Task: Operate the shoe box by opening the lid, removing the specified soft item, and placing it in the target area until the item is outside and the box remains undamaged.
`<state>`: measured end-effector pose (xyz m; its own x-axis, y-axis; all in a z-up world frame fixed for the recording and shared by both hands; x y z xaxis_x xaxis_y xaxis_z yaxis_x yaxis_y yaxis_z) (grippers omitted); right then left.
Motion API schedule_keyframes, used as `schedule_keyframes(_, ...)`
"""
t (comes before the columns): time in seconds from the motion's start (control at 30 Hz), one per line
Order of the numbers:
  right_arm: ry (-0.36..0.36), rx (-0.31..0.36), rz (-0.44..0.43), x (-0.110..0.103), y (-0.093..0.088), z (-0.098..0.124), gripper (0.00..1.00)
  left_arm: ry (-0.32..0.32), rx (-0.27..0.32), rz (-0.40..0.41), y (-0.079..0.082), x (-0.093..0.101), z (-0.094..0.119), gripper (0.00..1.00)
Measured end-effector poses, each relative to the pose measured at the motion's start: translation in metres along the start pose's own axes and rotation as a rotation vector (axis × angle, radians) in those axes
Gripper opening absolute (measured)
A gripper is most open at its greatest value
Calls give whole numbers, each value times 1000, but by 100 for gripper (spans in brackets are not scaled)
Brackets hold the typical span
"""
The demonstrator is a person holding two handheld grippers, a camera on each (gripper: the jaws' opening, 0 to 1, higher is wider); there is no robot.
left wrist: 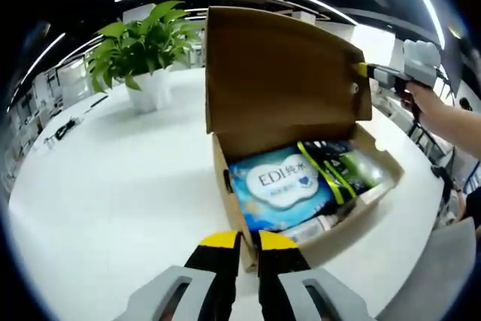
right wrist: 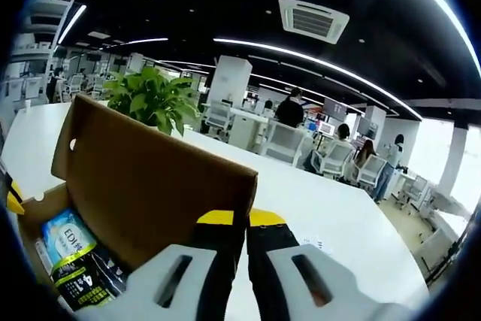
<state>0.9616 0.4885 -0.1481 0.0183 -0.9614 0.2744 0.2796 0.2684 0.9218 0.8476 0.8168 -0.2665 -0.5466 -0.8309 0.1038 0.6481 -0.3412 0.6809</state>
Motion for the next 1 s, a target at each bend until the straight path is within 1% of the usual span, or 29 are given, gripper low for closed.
schedule_keyframes(0.37,3,-19,-41,2,-5,-17,1,-4,-1,11,-1,-1,0,8)
schedule_keyframes(0.6,-6,-28,-107,2,-7,-20,1,-8,-4,16,0,-1,-1,8)
schedule_keyframes(0.87,-22,-42,-173,2,-11,-32,0,-11,-11,18,-1,-2,-1,8)
schedule_keyframes(0.93,-23,-51,-189,4,-13,-39,0,-11,-11,20,0,-1,-1,8)
schedule_keyframes(1.0,-23,-60,-201,3,-15,-39,0,-11,-12,21,0,-1,-1,8)
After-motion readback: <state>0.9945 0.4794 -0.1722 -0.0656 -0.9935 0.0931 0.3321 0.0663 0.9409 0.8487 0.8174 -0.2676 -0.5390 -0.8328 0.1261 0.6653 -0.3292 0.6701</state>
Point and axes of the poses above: the point that each gripper's makers call its tool centre point, and the gripper's own axes: z roughly backward along the fingers, x roughly to its right, y roughly out of its top, the point moved 1 cm from there along z, roughly backward along the fingers, and after that the axes turned 4 degrees about -x, right-handed, at the moved point
